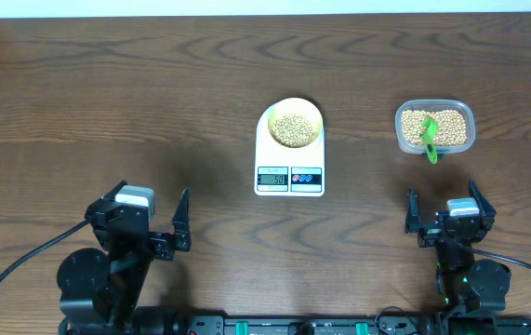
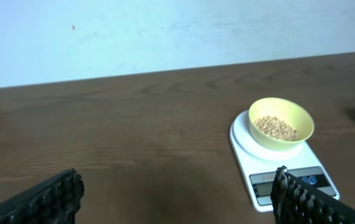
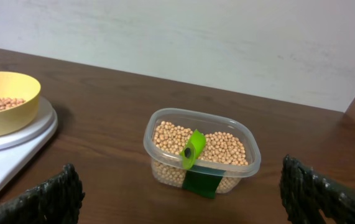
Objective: Scoop item into bowl and weigh 50g on scale
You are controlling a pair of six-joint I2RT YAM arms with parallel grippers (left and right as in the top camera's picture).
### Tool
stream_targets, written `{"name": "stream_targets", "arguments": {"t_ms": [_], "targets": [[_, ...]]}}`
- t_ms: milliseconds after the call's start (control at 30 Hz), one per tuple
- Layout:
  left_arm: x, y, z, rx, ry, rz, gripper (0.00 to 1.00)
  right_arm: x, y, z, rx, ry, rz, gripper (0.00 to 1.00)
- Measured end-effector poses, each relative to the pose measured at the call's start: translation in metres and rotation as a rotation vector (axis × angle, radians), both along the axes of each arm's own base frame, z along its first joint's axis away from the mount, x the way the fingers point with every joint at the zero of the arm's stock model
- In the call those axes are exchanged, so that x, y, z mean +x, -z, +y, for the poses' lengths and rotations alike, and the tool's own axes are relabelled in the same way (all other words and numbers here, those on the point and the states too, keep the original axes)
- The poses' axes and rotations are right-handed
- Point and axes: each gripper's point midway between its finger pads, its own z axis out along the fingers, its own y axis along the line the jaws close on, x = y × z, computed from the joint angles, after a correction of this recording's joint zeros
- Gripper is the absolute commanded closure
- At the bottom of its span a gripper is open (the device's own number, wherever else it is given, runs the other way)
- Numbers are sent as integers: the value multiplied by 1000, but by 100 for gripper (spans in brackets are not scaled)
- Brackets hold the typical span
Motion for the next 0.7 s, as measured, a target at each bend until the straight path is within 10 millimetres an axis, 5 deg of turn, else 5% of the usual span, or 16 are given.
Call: {"name": "stream_targets", "arguments": {"t_ms": [700], "targets": [[11, 26, 10, 6, -44, -160, 2, 0, 0, 0, 0, 0, 0, 1]]}}
